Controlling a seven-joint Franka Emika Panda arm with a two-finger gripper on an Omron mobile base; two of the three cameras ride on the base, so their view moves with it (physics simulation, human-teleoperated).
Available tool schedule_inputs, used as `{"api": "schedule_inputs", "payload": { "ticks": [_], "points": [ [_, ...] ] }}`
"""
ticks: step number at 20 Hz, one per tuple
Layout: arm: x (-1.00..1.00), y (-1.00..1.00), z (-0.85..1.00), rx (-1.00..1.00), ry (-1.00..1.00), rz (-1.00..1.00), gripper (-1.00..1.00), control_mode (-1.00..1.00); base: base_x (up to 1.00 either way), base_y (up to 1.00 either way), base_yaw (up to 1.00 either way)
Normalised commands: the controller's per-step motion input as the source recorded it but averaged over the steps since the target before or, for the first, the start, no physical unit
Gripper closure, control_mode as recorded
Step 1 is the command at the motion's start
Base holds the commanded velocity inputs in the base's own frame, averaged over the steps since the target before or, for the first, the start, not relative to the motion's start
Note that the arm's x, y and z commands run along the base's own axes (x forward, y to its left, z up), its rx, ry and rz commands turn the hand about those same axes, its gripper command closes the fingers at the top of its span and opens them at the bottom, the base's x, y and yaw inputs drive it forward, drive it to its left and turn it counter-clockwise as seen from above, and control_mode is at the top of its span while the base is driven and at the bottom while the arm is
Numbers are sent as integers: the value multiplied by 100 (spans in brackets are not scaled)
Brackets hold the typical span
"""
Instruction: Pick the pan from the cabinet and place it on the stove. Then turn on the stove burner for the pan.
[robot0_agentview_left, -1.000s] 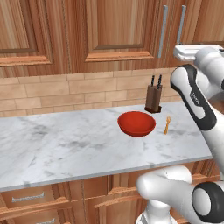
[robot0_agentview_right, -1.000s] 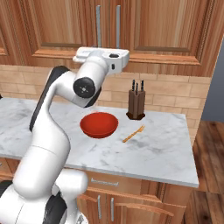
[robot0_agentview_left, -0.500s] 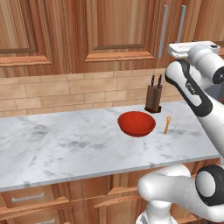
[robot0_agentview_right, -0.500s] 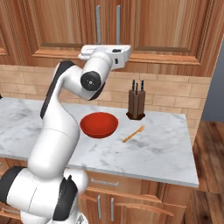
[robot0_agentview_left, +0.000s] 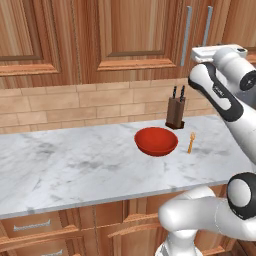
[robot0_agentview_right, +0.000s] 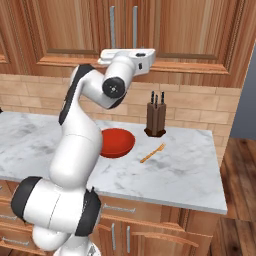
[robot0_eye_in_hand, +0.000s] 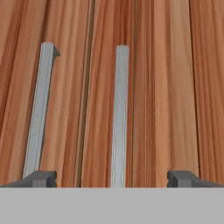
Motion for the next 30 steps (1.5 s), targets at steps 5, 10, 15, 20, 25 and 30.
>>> {"api": "schedule_inputs", "payload": {
  "ticks": [5,10,15,20,25,30],
  "points": [
    [36,0,0,0,0,0,-100,-100,0,0,0],
    [36,0,0,0,0,0,-100,-100,0,0,0],
    [36,0,-3,0,1,0,-100,-100,0,0,0],
    [51,11,-14,0,5,0,100,-100,0,0,0],
    [38,14,-14,0,1,0,100,-100,0,0,0],
    [27,50,-13,-5,0,0,100,-100,0,0,0]
  ]
}}
